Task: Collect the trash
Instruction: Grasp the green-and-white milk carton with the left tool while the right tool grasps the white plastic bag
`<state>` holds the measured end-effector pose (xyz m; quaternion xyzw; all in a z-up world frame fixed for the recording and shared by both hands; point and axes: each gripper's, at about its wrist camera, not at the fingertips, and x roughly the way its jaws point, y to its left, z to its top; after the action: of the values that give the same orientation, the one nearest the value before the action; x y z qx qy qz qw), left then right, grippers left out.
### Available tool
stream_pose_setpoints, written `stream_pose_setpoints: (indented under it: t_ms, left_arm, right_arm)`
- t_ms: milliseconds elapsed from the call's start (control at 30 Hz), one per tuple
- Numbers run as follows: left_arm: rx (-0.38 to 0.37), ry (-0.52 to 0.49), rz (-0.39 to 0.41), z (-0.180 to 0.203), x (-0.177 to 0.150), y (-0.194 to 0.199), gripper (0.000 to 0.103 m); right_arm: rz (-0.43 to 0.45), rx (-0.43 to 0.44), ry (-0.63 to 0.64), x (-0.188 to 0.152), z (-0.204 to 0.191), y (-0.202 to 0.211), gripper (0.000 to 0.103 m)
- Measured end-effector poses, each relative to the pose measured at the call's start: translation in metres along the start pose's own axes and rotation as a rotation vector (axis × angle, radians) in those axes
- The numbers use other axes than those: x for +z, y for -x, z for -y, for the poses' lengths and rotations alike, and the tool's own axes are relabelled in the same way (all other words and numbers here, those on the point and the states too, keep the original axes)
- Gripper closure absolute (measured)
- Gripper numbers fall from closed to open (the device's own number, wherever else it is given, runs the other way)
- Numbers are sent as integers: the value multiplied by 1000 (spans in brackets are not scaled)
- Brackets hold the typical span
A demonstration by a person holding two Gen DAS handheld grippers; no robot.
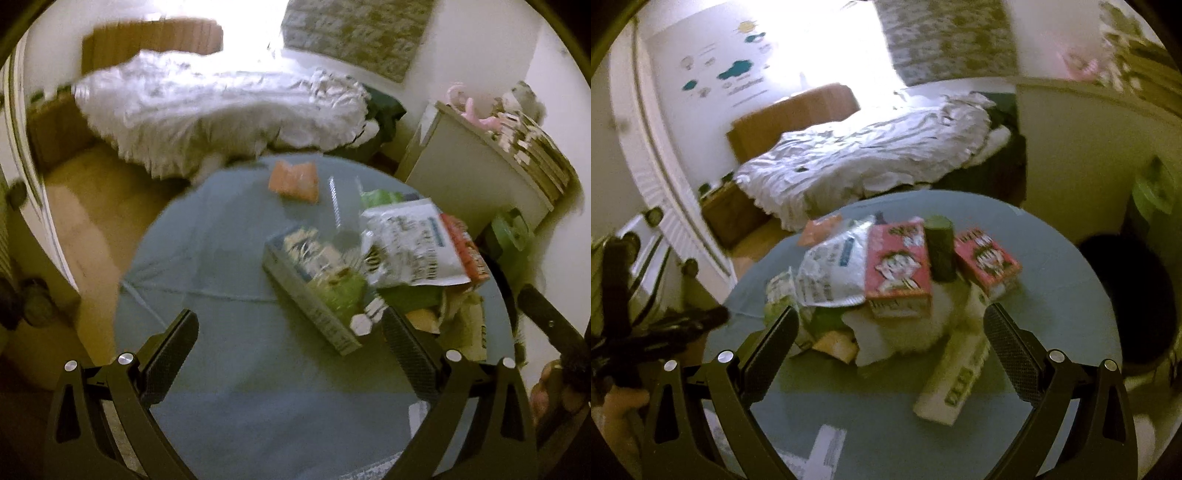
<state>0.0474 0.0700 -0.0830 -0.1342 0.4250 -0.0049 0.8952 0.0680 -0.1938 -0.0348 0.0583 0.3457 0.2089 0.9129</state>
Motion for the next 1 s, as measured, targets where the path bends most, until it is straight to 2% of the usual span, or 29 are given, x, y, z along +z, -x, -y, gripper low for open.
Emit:
stream_pose_setpoints:
  t_ms: [167,333,500,700,767,800,833,867,900,933,1000]
  left_arm:
    - [-46,76,-70,-14,0,-27,5]
    - [-55,85,-94,-13,5,-44,5]
    - [-38,90,-107,-16,7,-51,5]
    - [-37,90,-106,-21,11,-52,5]
    - [-38,89,-106,-22,11,-52,5]
    - [-40,89,-108,-22,11,-52,5]
    - [-40,89,-109,-23,12,-52,5]
    - [-40,89,-110,-23,12,-52,5]
    - [-40,89,-111,-23,12,-52,5]
    - [-41,90,-111,-23,12,-51,5]
    - [-46,94,-113,-23,13,-51,5]
  right_arm:
    - [-46,58,91,18,-18,-30,4]
    - [-86,64,206,38,-46,-70,4]
    - [-163,-43,343,46,-71,-119,4]
    - [-224,-81,444,41,-88,-148,5]
    - [-231,-62,451,38,-90,-151,13]
    - [-244,-51,445,38,-89,-153,30]
    - [-252,-49,432,38,-87,-154,39]
    - [-245,-43,419,39,-85,-153,42]
    - [-239,-31,404,40,-84,-150,50]
    - [-228,-4,369,42,-79,-145,64]
    - [-206,60,296,47,-69,-132,73]
